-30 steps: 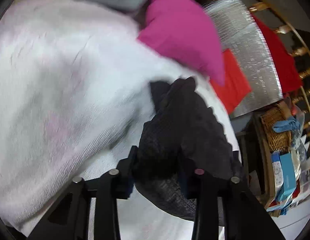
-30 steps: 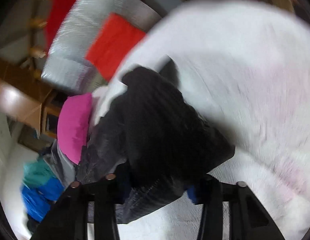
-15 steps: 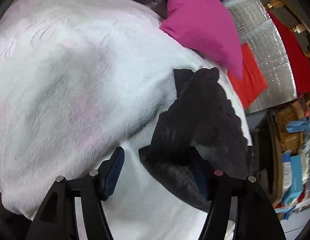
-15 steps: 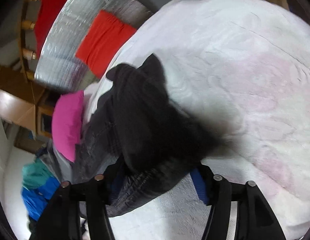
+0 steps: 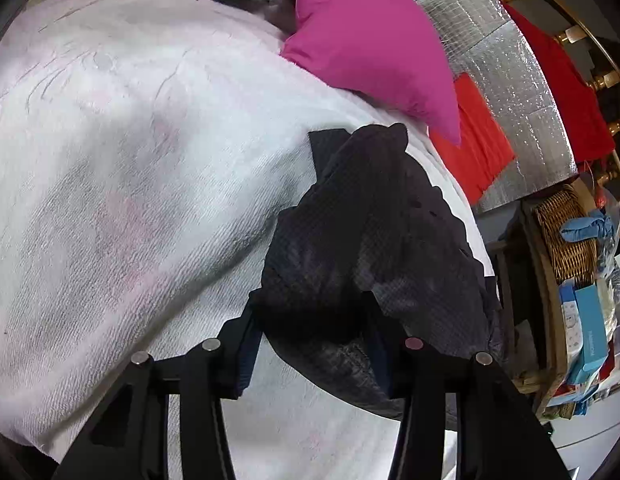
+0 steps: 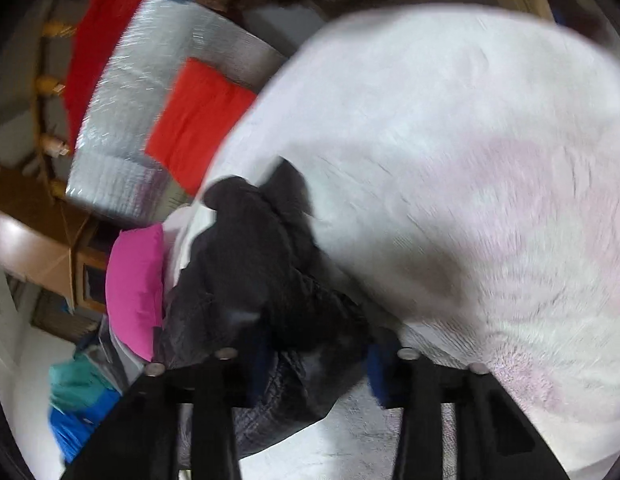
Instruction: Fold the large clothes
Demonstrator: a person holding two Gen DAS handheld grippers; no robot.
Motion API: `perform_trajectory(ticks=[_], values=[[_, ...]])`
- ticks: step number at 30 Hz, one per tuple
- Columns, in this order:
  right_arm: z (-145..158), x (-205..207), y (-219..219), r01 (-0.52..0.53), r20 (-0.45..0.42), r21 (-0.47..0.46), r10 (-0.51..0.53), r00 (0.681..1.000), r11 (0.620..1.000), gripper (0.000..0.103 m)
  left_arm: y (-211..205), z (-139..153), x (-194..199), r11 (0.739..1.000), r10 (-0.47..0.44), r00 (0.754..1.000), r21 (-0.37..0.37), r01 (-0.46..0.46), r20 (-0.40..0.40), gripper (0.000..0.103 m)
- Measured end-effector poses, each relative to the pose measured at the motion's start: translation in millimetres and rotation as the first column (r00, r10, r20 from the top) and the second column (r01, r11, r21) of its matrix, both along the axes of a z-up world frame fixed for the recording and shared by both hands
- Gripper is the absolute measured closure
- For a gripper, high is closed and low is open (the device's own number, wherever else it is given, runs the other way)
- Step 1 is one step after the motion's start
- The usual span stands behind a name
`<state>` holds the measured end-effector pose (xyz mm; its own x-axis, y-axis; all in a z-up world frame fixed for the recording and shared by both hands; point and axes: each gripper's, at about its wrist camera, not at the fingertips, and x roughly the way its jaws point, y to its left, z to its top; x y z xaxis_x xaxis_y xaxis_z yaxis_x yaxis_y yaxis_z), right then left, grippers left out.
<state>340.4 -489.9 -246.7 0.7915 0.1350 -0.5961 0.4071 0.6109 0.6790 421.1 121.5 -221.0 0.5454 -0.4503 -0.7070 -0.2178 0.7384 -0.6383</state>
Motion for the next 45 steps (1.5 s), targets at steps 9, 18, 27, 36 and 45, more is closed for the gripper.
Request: perform_trajectory(ticks=[9, 18, 27, 36, 45], values=[[-19, 7, -1, 0.0, -0.159, -0.027, -0.004, 0.987, 1.0, 0.068, 1, -8, 3, 0.999, -0.002, 0.999, 0.047, 0.004, -0.053, 0.039], [13, -37, 2, 0.13, -0.126, -0.162, -0.152, 0.98, 0.978, 0.032, -10, 32, -31, 0.933, 0.036, 0.997, 0.355, -0.057, 0.066, 0.027], [67, -49, 88, -0.107, 0.129, -0.438, 0.18, 0.975, 0.892, 0.033, -34, 70, -60, 0.85, -0.059, 0.957, 0.517, -0.101, 0.283, 0.02], [15, 17, 131, -0.393, -0.139, -0.263, 0.369, 0.919, 0.881, 0.06, -102, 33, -30, 0.695, -0.256, 0.964, 0.707, 0.13, 0.074, 0.019], [37, 18, 109, -0.359, -0.059, -0.234, 0.355, 0.933, 0.904, 0.06, -79, 27, -3, 0.83, -0.214, 0.977, 0.524, 0.19, -0.016, 0.019]])
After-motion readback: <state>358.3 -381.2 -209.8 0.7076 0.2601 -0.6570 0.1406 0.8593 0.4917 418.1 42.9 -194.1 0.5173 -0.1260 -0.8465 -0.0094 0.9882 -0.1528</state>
